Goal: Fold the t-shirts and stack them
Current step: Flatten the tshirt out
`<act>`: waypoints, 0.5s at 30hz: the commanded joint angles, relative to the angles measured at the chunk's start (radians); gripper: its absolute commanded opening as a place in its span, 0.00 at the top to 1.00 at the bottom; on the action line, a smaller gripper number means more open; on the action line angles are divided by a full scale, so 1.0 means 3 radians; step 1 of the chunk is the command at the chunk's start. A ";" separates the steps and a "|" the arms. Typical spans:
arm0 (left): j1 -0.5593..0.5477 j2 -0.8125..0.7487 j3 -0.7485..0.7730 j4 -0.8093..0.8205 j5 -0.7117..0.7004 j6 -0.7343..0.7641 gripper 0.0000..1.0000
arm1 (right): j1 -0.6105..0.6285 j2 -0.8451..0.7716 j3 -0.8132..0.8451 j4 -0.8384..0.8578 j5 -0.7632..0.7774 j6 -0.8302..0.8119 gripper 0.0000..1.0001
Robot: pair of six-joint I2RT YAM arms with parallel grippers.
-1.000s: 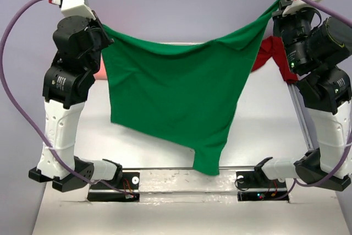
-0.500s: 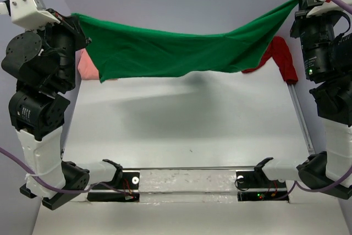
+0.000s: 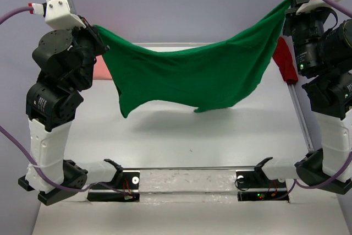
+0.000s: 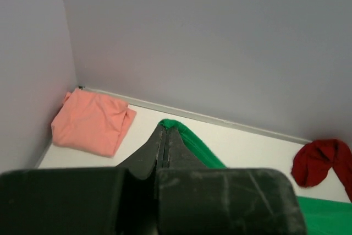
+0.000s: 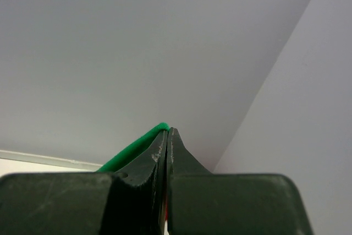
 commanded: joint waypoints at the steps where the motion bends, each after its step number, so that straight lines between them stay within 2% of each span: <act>1: -0.0173 0.0092 0.0425 0.0096 -0.0134 0.0013 1.00 | 0.0024 -0.0047 0.0087 0.0136 0.0011 0.0014 1.00; 2: -0.0229 -0.0076 0.0228 0.0547 -0.0230 0.0129 1.00 | 0.0024 -0.0031 0.0092 0.0141 0.0027 -0.0001 1.00; 3: -0.0265 -0.0123 -0.0073 0.0647 -0.0433 0.0212 1.00 | 0.0024 -0.0006 0.0117 0.0131 0.0057 -0.0001 1.00; 5: -0.0291 -0.0052 0.0244 0.0359 -0.0472 0.0101 1.00 | 0.0024 -0.0006 0.0143 0.0111 0.0042 0.0004 1.00; 6: -0.0332 -0.0107 0.0195 0.0458 -0.0426 0.0146 1.00 | 0.0024 -0.0031 0.0102 0.0116 0.0002 0.0014 1.00; 8: -0.0353 -0.0159 0.0077 0.0679 -0.0639 0.0360 1.00 | 0.0024 -0.0021 0.0122 0.0121 0.0042 0.0004 1.00; 9: -0.0353 -0.0028 0.0411 0.0375 -0.0675 0.0290 1.00 | 0.0024 -0.0011 0.0138 0.0111 0.0037 0.0004 1.00; 11: -0.0358 -0.0122 0.0268 0.0488 -0.0523 0.0284 1.00 | 0.0024 -0.0011 0.0122 0.0116 0.0011 0.0004 1.00; 12: -0.0358 -0.0113 0.0130 0.0601 -0.0639 0.0340 1.00 | 0.0024 0.0030 0.0148 0.0121 0.0072 -0.0006 1.00; 14: -0.0358 -0.0057 0.0225 0.0424 -0.0671 0.0244 1.00 | 0.0024 0.0030 0.0143 0.0121 0.0083 -0.0011 1.00; 15: -0.0358 -0.0092 0.0114 0.0449 -0.0564 0.0203 1.00 | 0.0024 0.0015 0.0112 0.0126 0.0073 0.0004 1.00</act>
